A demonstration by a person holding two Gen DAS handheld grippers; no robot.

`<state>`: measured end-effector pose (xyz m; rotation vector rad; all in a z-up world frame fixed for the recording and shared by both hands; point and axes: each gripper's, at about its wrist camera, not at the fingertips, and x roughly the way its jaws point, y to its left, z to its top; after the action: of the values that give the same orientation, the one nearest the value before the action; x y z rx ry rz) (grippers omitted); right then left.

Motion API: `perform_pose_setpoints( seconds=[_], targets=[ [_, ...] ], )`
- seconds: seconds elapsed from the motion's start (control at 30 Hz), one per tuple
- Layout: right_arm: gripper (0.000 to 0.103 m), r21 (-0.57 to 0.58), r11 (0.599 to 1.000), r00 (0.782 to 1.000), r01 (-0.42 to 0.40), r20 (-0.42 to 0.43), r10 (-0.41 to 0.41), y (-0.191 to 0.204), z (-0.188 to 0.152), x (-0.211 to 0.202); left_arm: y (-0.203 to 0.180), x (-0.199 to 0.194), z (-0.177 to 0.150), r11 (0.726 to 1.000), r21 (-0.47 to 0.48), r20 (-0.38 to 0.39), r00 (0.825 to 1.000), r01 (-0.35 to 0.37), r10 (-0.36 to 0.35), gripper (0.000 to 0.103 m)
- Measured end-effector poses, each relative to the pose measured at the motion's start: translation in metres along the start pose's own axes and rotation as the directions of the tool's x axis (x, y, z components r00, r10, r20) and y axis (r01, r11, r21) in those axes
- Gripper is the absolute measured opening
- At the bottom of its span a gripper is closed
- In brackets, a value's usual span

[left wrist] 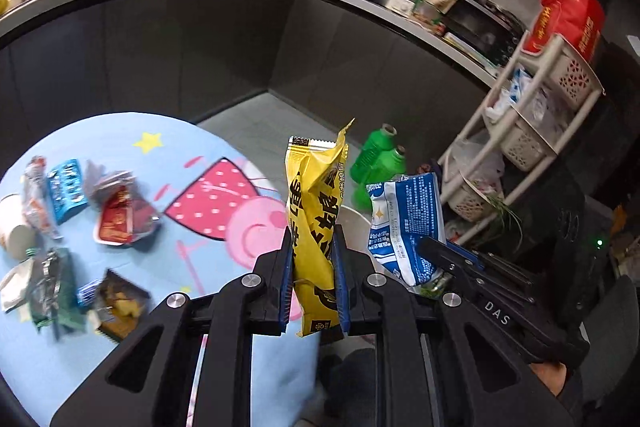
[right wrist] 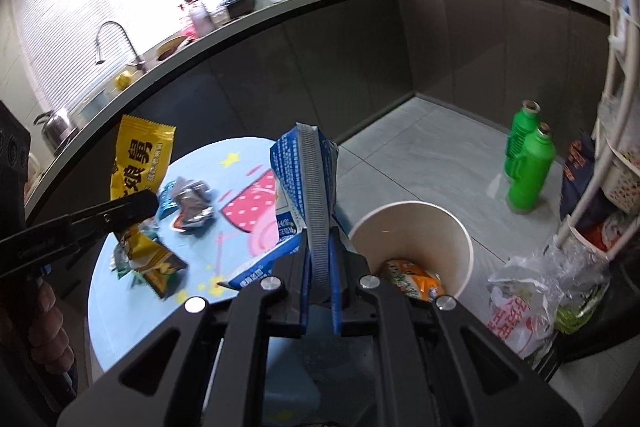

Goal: Collect trash
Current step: 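Carry the yellow wrapper and blue carton to the bin and release both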

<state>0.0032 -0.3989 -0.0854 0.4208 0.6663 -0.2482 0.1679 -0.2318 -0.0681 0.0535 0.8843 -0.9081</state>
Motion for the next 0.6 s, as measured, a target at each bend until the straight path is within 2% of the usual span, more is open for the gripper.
perform_pose_setpoints(
  seconds=[0.33, 0.6],
  targets=[
    [0.010, 0.136, 0.988, 0.995, 0.068, -0.078, -0.058, -0.080, -0.016, 0.035, -0.034, 0.082, 0.009, 0.997, 0.036, -0.098, 0.993, 0.073, -0.070, 0.017],
    [0.010, 0.171, 0.982, 0.986, 0.085, -0.155, -0.059, -0.107, -0.027, 0.082, -0.045, 0.145, 0.006, 0.995, 0.057, -0.178, 0.981, 0.087, -0.076, 0.020]
  ],
)
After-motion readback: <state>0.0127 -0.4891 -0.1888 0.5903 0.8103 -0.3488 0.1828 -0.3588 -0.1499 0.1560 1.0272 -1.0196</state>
